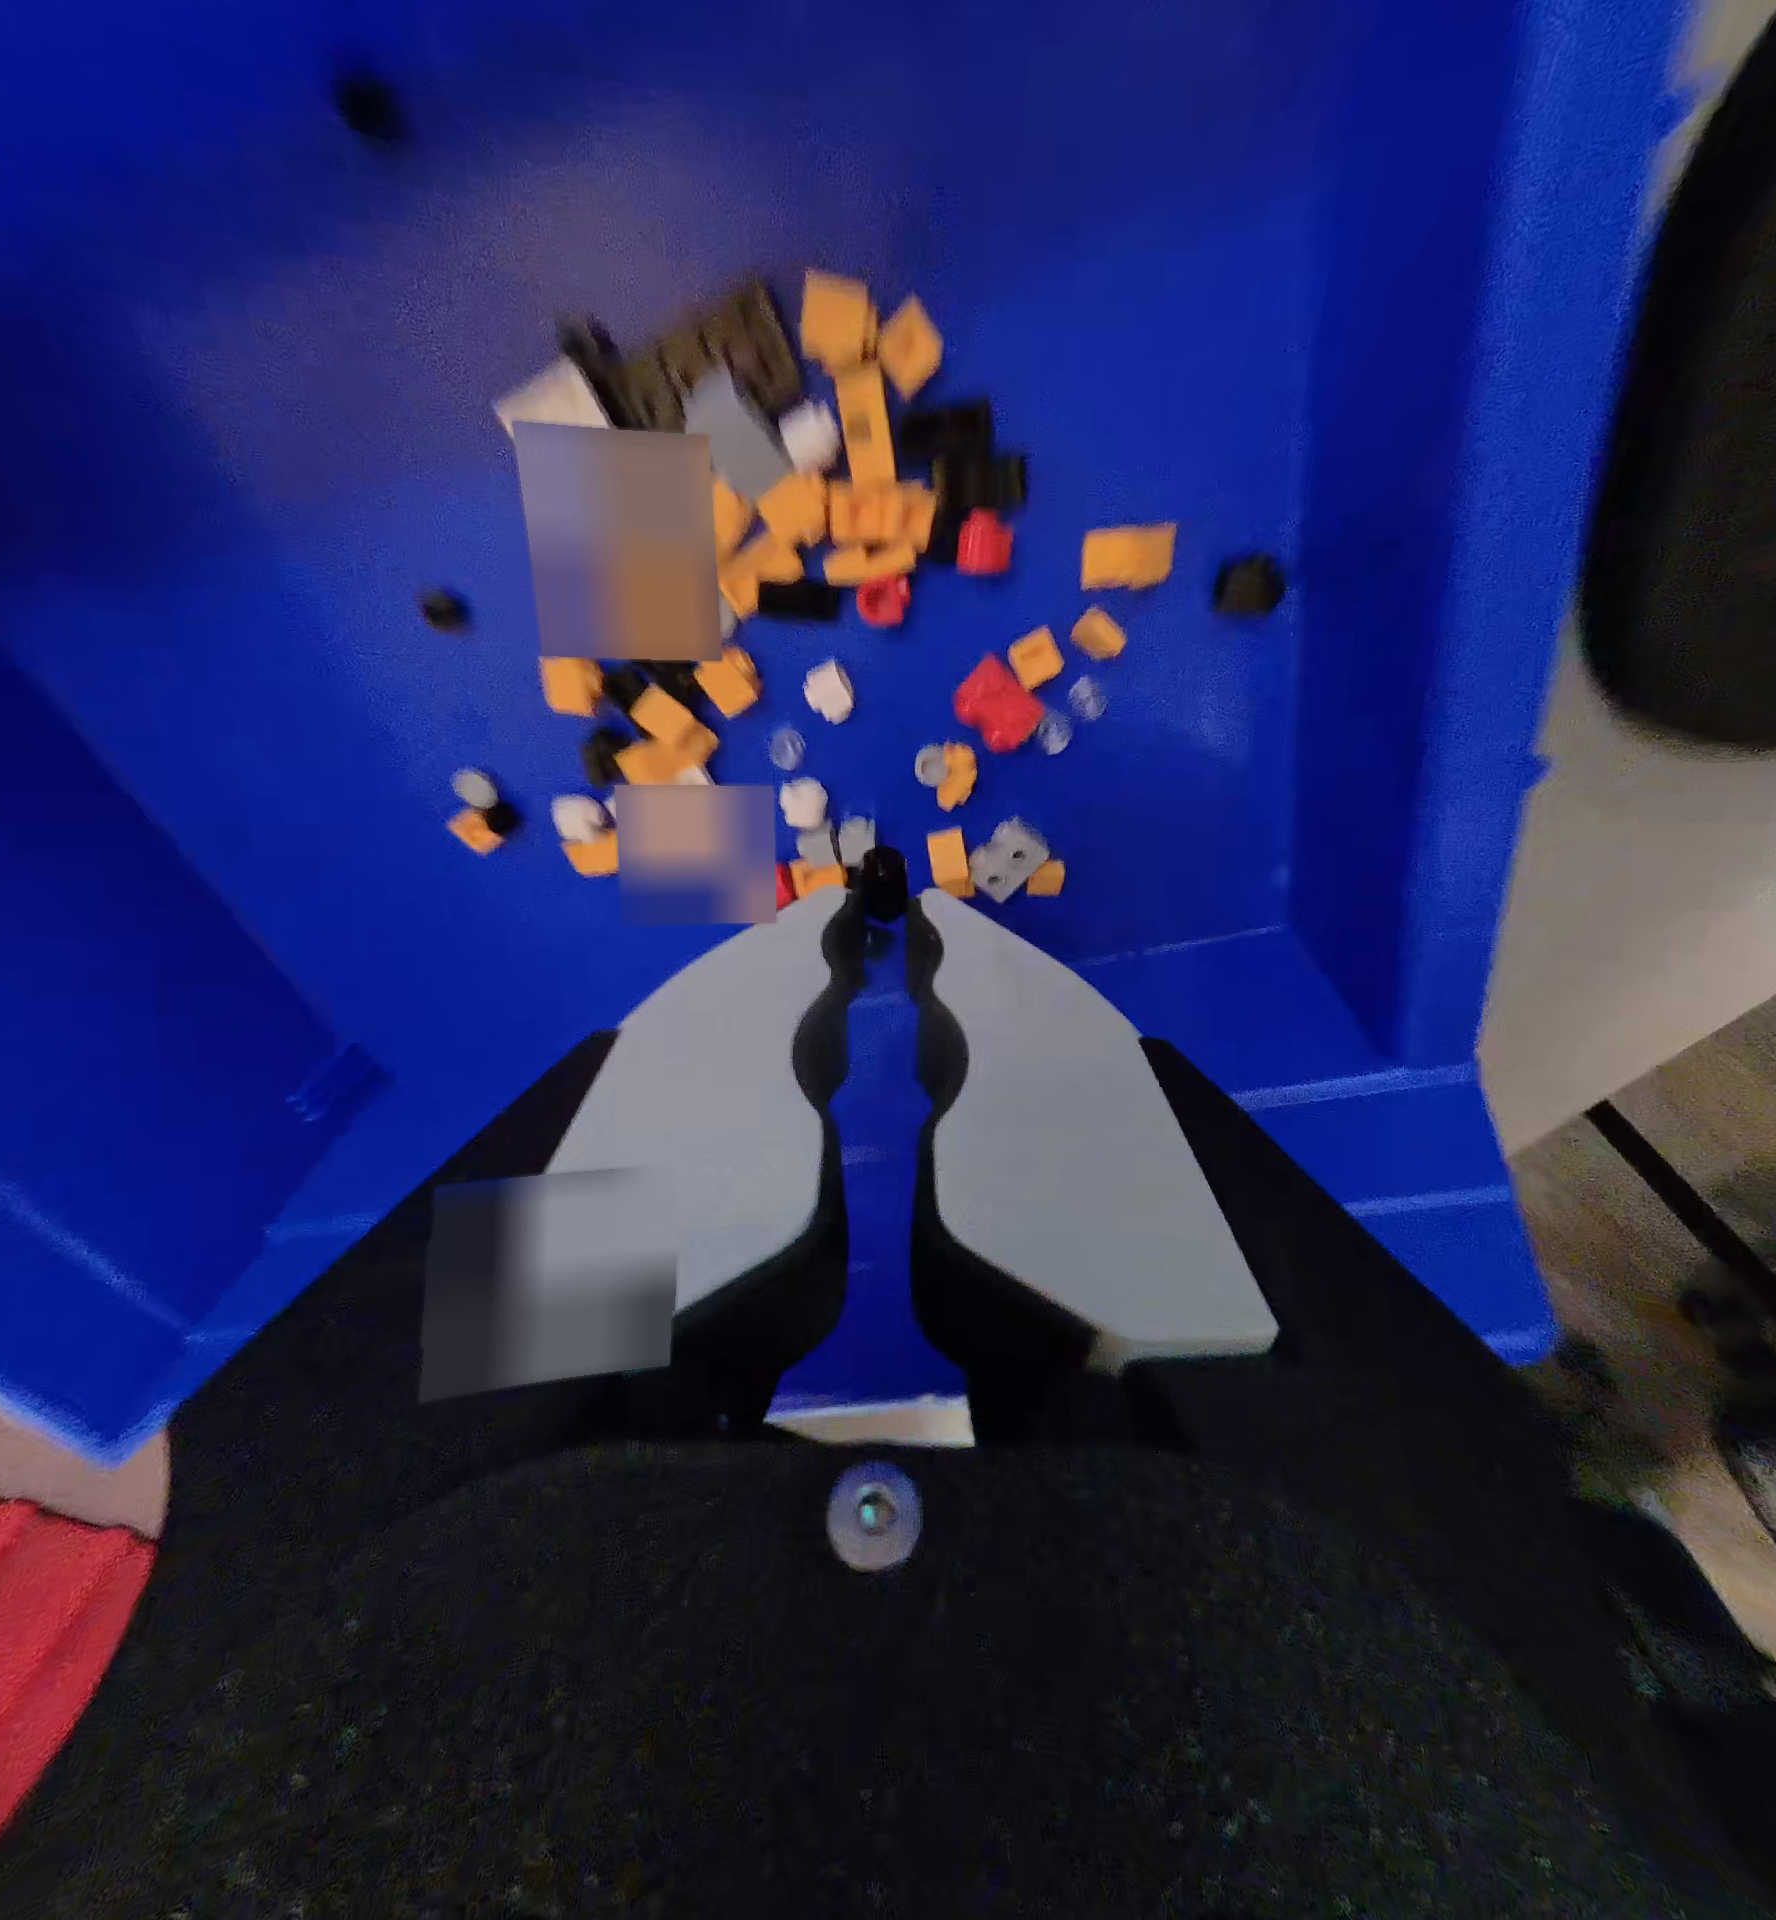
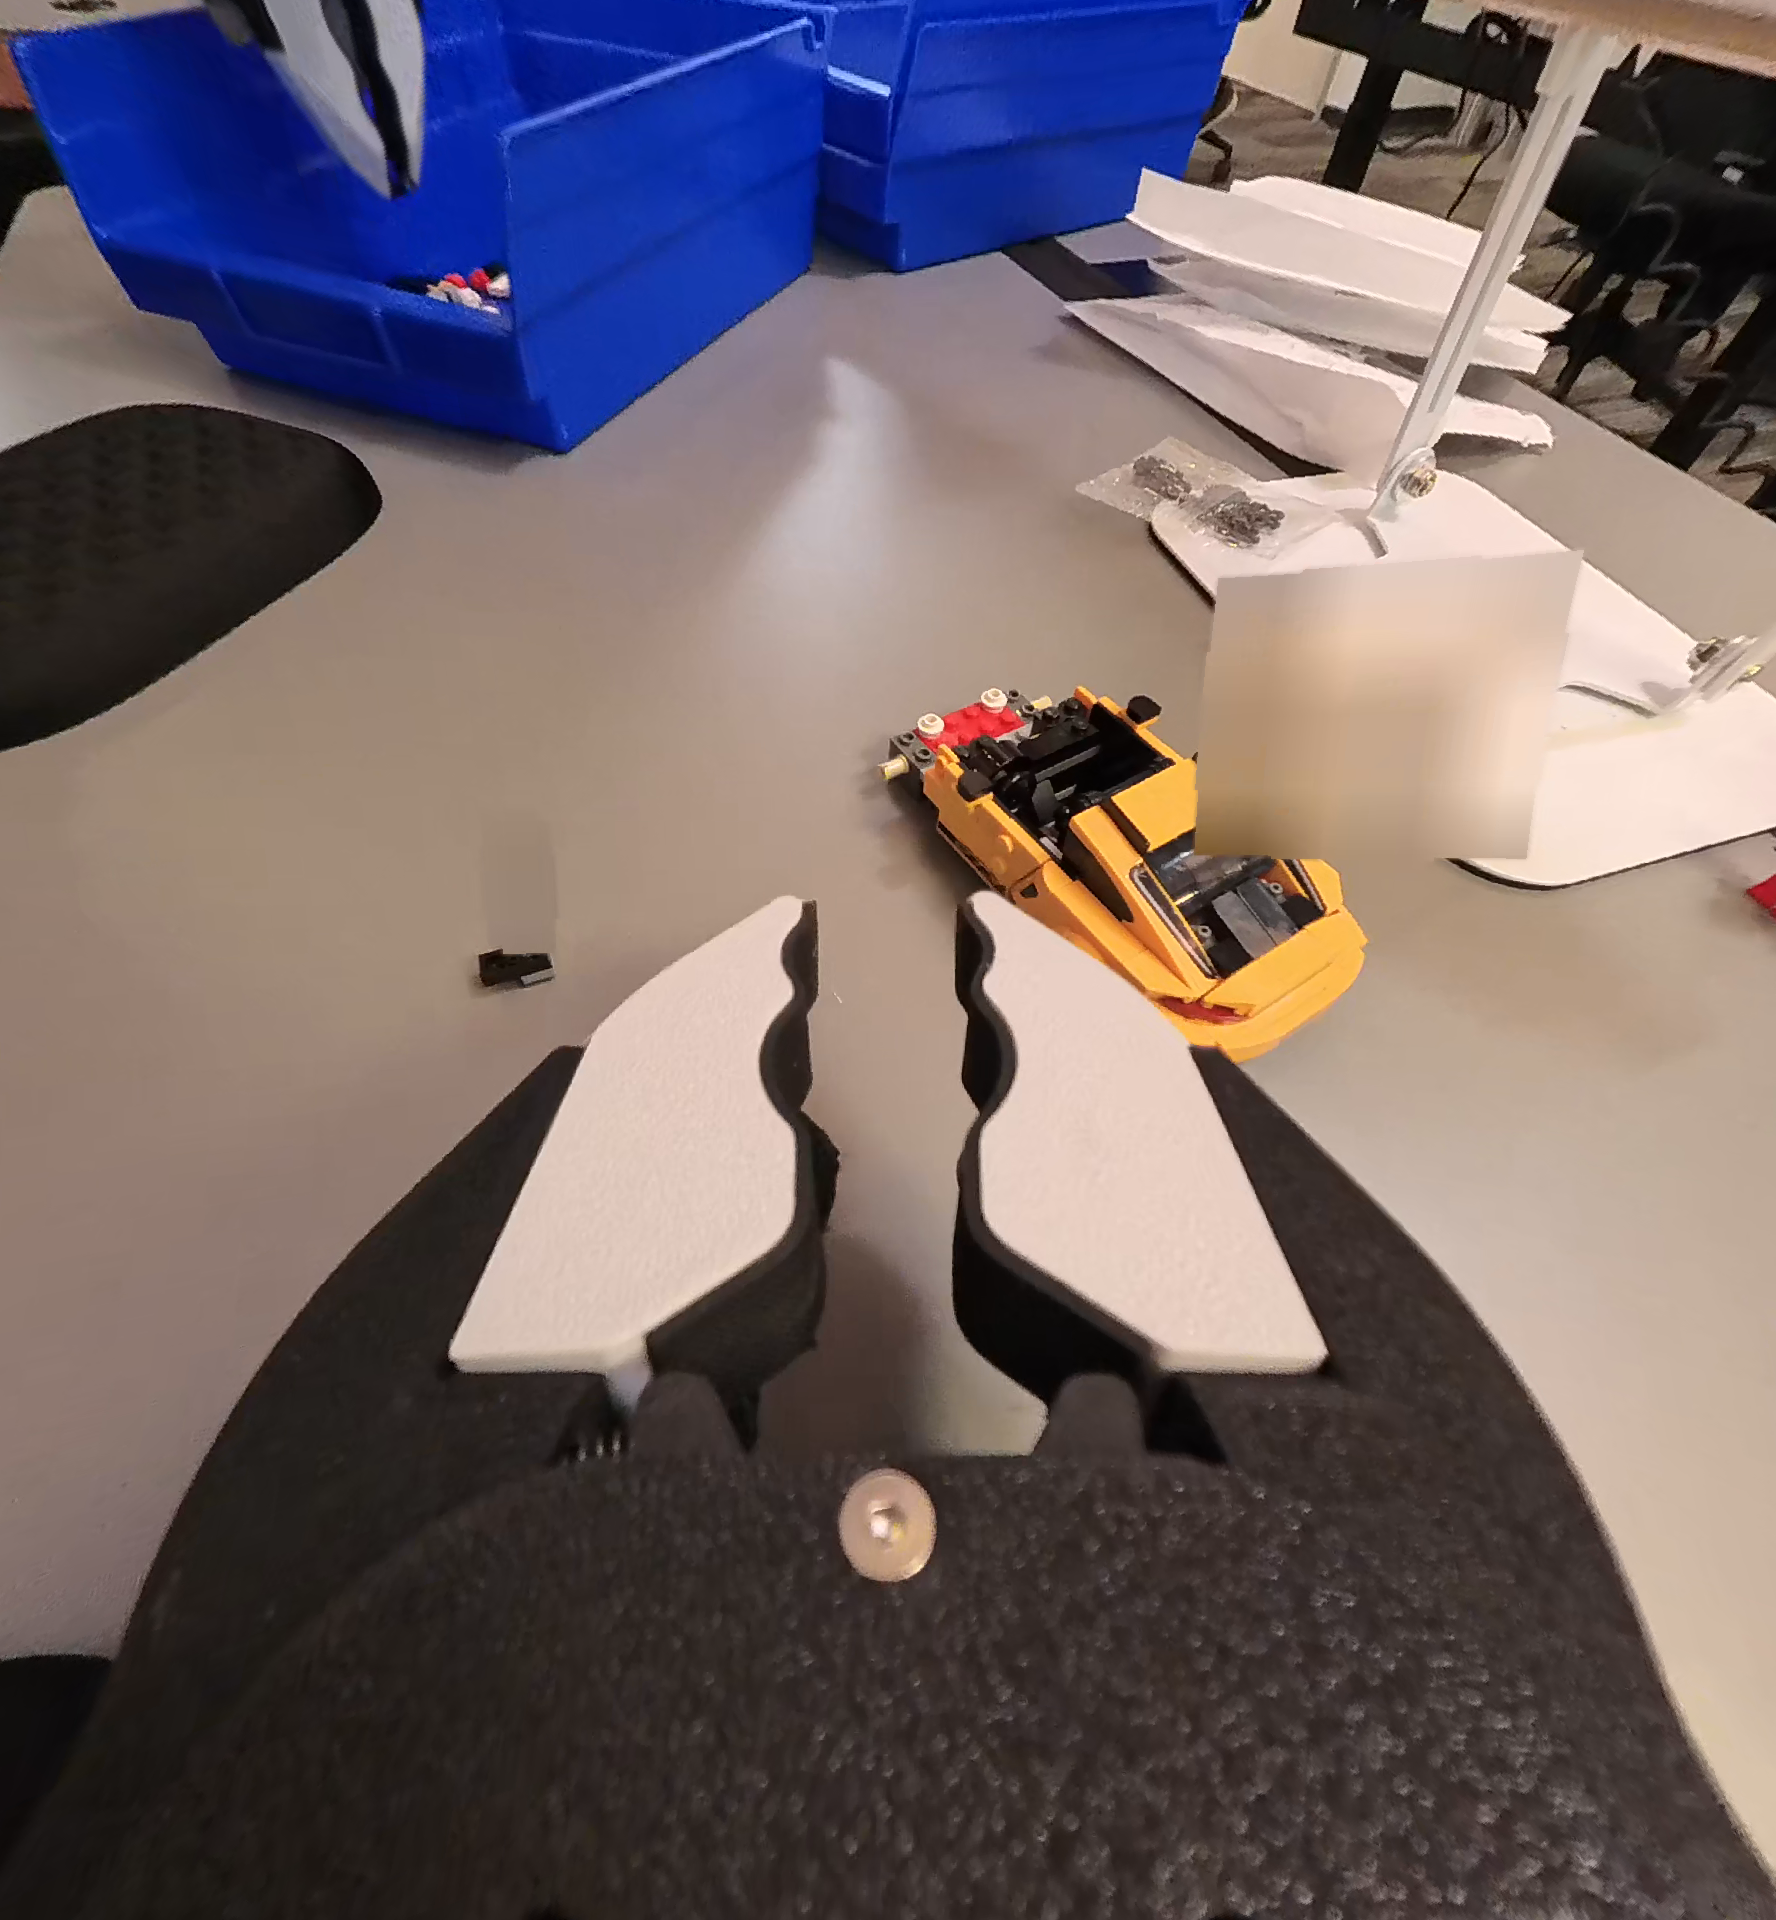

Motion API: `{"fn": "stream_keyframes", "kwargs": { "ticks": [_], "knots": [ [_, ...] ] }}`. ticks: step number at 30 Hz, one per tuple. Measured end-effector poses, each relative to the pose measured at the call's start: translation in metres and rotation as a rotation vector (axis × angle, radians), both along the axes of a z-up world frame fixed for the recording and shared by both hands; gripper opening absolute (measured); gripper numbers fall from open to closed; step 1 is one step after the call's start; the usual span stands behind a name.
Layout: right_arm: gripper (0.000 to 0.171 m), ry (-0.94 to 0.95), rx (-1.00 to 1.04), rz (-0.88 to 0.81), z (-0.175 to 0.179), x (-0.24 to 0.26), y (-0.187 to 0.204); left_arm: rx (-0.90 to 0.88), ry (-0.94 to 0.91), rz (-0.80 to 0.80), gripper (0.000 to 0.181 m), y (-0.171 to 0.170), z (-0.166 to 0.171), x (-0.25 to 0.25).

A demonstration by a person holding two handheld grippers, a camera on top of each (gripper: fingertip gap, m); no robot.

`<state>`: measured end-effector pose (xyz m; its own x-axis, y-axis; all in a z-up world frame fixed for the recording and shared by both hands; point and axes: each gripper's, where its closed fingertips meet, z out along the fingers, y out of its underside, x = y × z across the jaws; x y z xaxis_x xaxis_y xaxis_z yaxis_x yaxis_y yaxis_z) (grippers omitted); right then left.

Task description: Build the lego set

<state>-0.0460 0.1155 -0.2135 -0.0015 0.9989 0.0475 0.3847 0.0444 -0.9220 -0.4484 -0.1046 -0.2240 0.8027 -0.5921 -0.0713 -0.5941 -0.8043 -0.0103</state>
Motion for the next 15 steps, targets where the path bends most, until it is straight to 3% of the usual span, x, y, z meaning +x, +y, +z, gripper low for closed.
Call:
{"fn": "stream_keyframes", "kwargs": {
  "ticks": [4,9,15],
  "knots": [
    [0.024,0.036,0.007,0.028,0.009,-0.004,-0.009,0.269,-0.104,-0.132,0.008,0.035,0.041,0.062],
    [0.025,0.063,-0.003,0.109,0.018,-0.011,-0.035,0.524,-0.299,-0.375,0.008,0.077,0.069,0.183],
    [0.025,0.044,0.035,0.096,0.017,-0.007,-0.033,0.437,-0.426,-0.538,0.007,0.113,0.023,0.302]
  ]
}}
